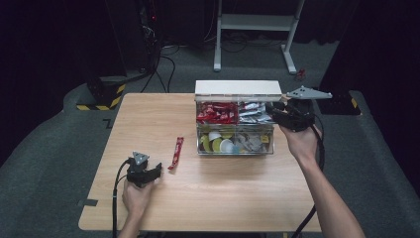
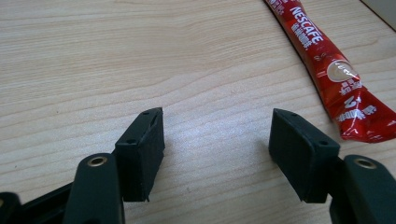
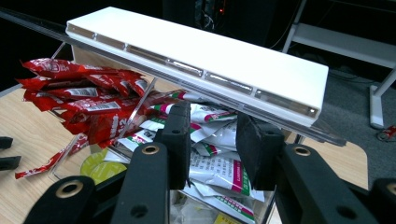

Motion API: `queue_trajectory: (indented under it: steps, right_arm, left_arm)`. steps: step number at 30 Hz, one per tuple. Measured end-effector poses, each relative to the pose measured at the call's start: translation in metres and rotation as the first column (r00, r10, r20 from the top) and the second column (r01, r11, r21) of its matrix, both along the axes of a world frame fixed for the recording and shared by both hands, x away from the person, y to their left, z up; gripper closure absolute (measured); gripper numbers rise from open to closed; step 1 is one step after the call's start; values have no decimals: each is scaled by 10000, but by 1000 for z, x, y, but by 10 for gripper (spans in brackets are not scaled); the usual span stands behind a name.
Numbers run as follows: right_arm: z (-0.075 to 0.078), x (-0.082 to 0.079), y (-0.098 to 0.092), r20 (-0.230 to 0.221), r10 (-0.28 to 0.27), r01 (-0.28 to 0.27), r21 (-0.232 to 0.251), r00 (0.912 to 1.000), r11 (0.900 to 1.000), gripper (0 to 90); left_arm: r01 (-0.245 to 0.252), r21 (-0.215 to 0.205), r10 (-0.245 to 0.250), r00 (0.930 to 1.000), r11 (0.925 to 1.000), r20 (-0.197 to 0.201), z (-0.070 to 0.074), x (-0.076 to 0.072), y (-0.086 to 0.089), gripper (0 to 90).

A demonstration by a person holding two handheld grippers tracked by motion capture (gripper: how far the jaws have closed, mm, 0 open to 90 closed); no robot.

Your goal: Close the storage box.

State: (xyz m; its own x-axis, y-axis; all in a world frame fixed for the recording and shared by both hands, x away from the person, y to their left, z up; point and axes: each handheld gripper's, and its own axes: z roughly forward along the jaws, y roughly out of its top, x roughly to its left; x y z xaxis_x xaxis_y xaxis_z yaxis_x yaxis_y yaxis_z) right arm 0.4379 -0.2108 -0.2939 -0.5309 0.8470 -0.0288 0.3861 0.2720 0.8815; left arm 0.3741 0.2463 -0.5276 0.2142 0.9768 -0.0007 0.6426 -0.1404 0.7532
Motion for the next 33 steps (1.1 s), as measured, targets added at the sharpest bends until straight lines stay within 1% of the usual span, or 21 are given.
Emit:
queue_trajectory:
  steps: [3, 11, 13, 14, 15, 19, 23, 33]
  right_arm:
    - [-2, -1, 0, 7, 64, -64, -30, 10000, 10000, 654]
    - [-11, -3, -1, -149, 81, -81, 21, 9999, 10000, 654]
    - [-12, -3, -1, -160, 98, -97, 15, 9998, 10000, 654]
    - [-12, -4, -1, -162, 96, -98, -73, 9998, 9999, 654]
    - [-13, -5, -2, -177, 84, -84, 4, 9998, 10000, 653]
    - [-15, -6, -3, -179, 101, -100, 49, 9998, 9999, 651]
    - [-19, -7, -4, -243, 113, -114, -40, 9996, 9999, 649]
    - [-25, -9, -6, -357, 72, -72, 13, 9993, 10000, 641]
  left_arm:
    - [0, -1, 0, 10000, 10000, 0, 0, 0, 0, 359]
    - [13, 5, -13, 10000, 10000, -6, 0, 0, 0, 356]
    - [11, 1, -11, 10000, 10000, -2, 0, 0, 0, 356]
    - [16, 1, -16, 10000, 10000, -4, 0, 0, 0, 356]
    - [17, 4, -17, 10000, 10000, -3, 0, 0, 0, 355]
    - [38, 8, -38, 10000, 10000, -12, 0, 0, 0, 349]
    - [45, -6, -45, 10000, 10000, -12, 0, 0, 0, 347]
    - [55, -34, -55, 10000, 10000, -9, 0, 0, 0, 344]
